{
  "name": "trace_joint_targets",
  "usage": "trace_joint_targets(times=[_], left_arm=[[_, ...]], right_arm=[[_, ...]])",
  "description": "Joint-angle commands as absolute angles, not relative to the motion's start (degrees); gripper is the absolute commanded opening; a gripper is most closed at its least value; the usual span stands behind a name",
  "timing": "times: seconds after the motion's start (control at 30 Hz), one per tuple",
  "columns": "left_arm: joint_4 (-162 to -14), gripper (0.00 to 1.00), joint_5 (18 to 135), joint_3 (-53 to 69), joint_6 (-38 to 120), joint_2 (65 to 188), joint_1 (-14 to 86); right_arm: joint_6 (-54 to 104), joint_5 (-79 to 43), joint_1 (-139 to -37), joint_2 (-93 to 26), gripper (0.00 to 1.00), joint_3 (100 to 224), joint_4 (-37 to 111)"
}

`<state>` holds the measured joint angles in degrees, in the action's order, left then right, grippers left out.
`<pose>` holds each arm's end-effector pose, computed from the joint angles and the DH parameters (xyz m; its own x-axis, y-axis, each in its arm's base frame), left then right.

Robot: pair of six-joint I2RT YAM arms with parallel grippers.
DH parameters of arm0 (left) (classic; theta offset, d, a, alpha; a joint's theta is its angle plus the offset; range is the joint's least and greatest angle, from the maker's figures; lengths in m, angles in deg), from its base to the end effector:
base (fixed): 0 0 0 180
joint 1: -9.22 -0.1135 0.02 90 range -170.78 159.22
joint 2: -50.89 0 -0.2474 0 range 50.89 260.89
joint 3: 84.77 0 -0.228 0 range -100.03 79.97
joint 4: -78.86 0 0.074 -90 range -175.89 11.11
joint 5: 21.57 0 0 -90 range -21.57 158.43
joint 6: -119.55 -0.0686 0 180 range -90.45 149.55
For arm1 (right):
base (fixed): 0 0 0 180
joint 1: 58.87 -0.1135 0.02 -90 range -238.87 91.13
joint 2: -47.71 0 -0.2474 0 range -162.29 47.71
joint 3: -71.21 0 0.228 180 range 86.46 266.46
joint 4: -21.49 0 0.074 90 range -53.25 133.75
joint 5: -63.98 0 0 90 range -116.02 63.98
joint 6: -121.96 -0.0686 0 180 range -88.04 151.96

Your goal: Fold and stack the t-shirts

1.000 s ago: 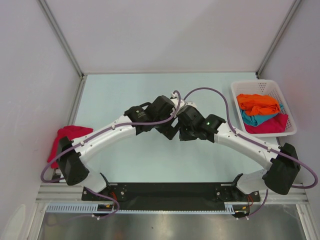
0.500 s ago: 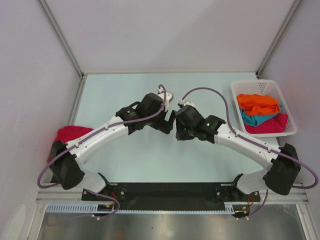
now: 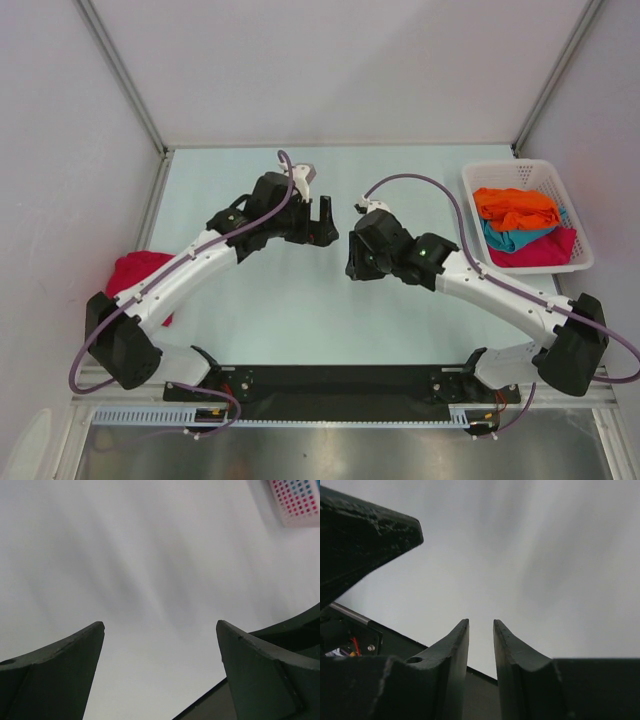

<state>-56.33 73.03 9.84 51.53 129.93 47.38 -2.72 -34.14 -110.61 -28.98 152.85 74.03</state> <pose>0.2412 -0.1965 0.2930 -0.7025 0.0775 -0.7075 0.4339 0.8346 -0.3393 0.1846 0.2185 0.2691 -0.7847 -0.0854 -0.6140 -0.3306 0.8955 0.2980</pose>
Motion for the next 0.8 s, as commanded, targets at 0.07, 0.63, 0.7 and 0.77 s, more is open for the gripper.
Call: trace_joint_targets(times=[0.07,0.63,0.7,0.77], left_arm=[[-58.7,0.99,79.7,6.8,57.8,127.1,45.9],[-61.6,1.00,80.9,9.7,56.7,123.6,45.7],[-62.2,0.99,81.5,10.2,56.6,123.5,45.6],[-62.6,1.00,81.8,10.8,56.6,123.5,45.5]], right_arm=[[-5.0,-32.3,-110.6,-26.8,0.32,154.6,70.7],[-7.1,-26.5,-109.4,-28.6,0.37,154.3,67.6],[-7.2,-26.5,-109.2,-28.4,0.38,153.7,67.0],[-7.2,-26.5,-109.1,-28.2,0.38,153.2,66.7]])
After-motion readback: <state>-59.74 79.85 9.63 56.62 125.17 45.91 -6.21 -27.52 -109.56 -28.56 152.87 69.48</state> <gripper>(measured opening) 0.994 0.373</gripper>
